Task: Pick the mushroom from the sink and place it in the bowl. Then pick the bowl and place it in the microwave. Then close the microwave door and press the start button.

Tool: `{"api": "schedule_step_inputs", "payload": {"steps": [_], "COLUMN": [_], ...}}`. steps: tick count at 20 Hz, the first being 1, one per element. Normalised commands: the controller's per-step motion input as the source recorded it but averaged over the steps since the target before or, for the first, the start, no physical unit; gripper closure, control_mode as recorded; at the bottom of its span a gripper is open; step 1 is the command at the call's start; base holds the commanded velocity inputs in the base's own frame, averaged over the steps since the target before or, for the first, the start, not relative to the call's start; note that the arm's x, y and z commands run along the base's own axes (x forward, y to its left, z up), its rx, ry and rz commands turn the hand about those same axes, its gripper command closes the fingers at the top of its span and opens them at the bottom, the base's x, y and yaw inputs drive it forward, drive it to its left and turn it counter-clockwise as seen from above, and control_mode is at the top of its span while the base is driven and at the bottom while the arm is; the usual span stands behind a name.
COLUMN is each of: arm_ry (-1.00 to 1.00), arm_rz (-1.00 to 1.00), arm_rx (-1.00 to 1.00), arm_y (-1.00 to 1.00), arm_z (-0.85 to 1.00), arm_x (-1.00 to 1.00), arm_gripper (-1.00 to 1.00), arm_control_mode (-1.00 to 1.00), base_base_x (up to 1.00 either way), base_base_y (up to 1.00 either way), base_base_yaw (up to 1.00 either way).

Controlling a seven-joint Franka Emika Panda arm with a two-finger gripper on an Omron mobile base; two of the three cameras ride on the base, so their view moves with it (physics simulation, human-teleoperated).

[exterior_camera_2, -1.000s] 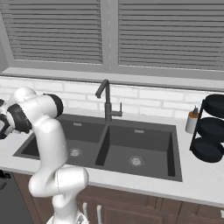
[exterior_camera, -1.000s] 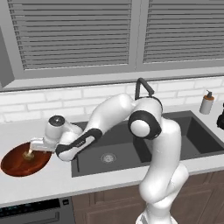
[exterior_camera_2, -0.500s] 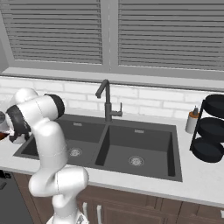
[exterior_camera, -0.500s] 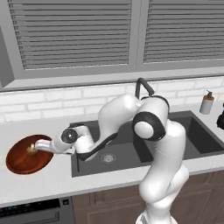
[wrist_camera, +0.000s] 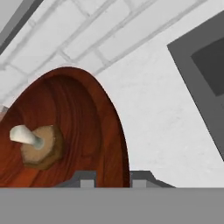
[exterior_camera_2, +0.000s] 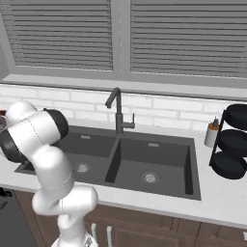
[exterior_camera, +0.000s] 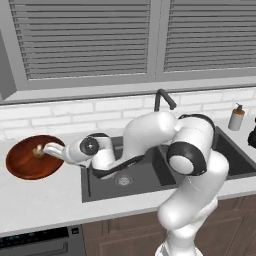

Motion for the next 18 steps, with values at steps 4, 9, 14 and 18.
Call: {"api": "schedule_step_inputs", "payload": {"steps": [4, 9, 14, 18], "arm_ry": [0.02, 0.15, 0.06, 0.04], "arm_rz": [-0.31, -0.44, -0.35, -0.25], "arm_rx": [0.0, 0.0, 0.0, 0.0], "arm_y": [-0.07, -0.42, -0.56, -0.58], "arm_z": [0.72, 0.68, 0.87, 0.87], "arm_x": [-0.3, -0.14, -0.21, -0.2], "arm_gripper": [1.0, 1.0, 1.0, 1.0], "arm_control_mode": [-1.0, -1.0, -1.0, -1.0], "base_base_x": [0.0, 0.0, 0.0, 0.0], "base_base_y": [0.0, 0.0, 0.0, 0.0], "base_base_yaw": [0.0, 0.0, 0.0, 0.0]}}
